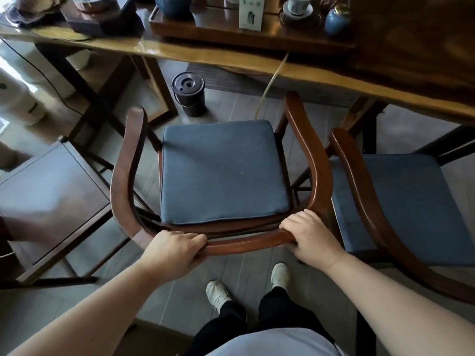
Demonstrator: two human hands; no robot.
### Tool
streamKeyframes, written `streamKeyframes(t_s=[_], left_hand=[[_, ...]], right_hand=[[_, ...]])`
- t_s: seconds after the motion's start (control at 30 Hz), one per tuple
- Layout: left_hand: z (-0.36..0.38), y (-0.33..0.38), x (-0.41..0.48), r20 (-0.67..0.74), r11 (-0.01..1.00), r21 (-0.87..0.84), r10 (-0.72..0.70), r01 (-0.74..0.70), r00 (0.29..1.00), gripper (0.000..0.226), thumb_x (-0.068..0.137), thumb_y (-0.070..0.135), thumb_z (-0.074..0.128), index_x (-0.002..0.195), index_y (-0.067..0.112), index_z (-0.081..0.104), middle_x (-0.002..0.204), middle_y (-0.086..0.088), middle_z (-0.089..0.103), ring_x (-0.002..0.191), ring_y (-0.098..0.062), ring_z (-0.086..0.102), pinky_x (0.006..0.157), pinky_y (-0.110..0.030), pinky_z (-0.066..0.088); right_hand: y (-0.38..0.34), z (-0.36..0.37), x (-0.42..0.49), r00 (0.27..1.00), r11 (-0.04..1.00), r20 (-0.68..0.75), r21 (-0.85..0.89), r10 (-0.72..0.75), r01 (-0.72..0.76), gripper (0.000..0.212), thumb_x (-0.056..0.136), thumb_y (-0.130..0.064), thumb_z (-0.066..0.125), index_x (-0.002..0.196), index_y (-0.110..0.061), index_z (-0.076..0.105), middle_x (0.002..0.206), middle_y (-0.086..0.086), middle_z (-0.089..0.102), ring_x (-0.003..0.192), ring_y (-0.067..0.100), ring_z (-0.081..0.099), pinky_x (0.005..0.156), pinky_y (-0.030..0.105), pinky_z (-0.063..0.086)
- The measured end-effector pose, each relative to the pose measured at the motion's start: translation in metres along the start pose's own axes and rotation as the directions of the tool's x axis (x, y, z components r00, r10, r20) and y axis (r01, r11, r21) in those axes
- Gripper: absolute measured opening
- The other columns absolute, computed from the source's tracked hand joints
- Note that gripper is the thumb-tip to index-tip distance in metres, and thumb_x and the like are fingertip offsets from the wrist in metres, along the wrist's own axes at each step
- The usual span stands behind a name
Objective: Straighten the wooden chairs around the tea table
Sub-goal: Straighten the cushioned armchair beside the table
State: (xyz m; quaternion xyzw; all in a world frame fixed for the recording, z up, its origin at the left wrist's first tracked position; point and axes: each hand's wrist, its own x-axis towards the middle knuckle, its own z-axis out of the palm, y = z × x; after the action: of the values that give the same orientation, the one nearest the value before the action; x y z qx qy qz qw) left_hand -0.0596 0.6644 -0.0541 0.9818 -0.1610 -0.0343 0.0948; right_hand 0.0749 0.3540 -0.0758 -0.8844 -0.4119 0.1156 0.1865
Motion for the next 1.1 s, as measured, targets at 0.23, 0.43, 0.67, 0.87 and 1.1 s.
streamKeyframes(t_s=[0.23, 0.43, 0.67, 0.87, 1.1], left_hand=[[0.004, 0.005, 0.021, -0.070, 1.000, 0.000, 0.002, -0.002, 0.998, 0.023, 0.074, 0.041, 0.049, 0.066, 0.019, 0.046, 0.053, 0.006, 0.052, 0.042, -0.021, 0.054, 0.034, -0.023, 0.033], [0.011, 0.008, 0.053, -0.098, 1.000, -0.010, 0.020, -0.021, 0.995, 0.023, 0.072, 0.040, 0.048, 0.069, 0.018, 0.043, 0.053, 0.004, 0.052, 0.040, -0.025, 0.052, 0.032, -0.025, 0.036], [0.009, -0.014, 0.074, -0.114, 0.997, -0.007, 0.079, -0.081, 0.990, 0.027, 0.071, 0.043, 0.047, 0.069, 0.016, 0.048, 0.053, 0.004, 0.055, 0.040, -0.026, 0.054, 0.031, -0.026, 0.040], [-0.001, -0.026, 0.084, -0.112, 0.995, 0.041, 0.099, -0.095, 0.989, 0.025, 0.064, 0.039, 0.058, 0.069, 0.016, 0.051, 0.053, 0.006, 0.055, 0.039, -0.024, 0.054, 0.033, -0.021, 0.035], [0.004, -0.026, 0.084, -0.059, 0.997, 0.032, 0.068, -0.066, 0.996, 0.033, 0.063, 0.037, 0.073, 0.073, 0.018, 0.047, 0.058, 0.007, 0.056, 0.042, -0.024, 0.056, 0.034, -0.024, 0.037]], right_hand=[[0.022, -0.010, 0.009, 0.999, 1.000, 0.036, -0.016, -0.005, 0.005, 0.037, 0.059, -0.007, 0.081, 0.086, -0.019, 0.058, 0.081, -0.003, 0.057, 0.080, 0.021, 0.052, 0.083, 0.040, 0.043], [0.047, -0.031, 0.023, 0.996, 0.998, 0.063, -0.029, 0.056, -0.054, 0.039, 0.058, -0.004, 0.083, 0.087, -0.019, 0.060, 0.083, -0.003, 0.060, 0.083, 0.020, 0.054, 0.085, 0.033, 0.040], [0.055, -0.029, 0.036, 0.993, 0.994, 0.028, -0.003, 0.112, -0.112, 0.039, 0.061, -0.010, 0.084, 0.089, -0.021, 0.059, 0.085, -0.004, 0.060, 0.086, 0.023, 0.055, 0.085, 0.037, 0.042], [0.050, -0.028, 0.040, 0.994, 0.994, -0.005, -0.010, 0.110, -0.110, 0.036, 0.064, -0.020, 0.085, 0.090, -0.017, 0.061, 0.084, -0.001, 0.062, 0.085, 0.025, 0.057, 0.085, 0.041, 0.044], [0.051, -0.031, 0.042, 0.993, 0.992, 0.031, -0.043, 0.117, -0.115, 0.037, 0.064, -0.020, 0.085, 0.092, -0.018, 0.062, 0.087, -0.003, 0.063, 0.087, 0.024, 0.058, 0.086, 0.043, 0.045]])
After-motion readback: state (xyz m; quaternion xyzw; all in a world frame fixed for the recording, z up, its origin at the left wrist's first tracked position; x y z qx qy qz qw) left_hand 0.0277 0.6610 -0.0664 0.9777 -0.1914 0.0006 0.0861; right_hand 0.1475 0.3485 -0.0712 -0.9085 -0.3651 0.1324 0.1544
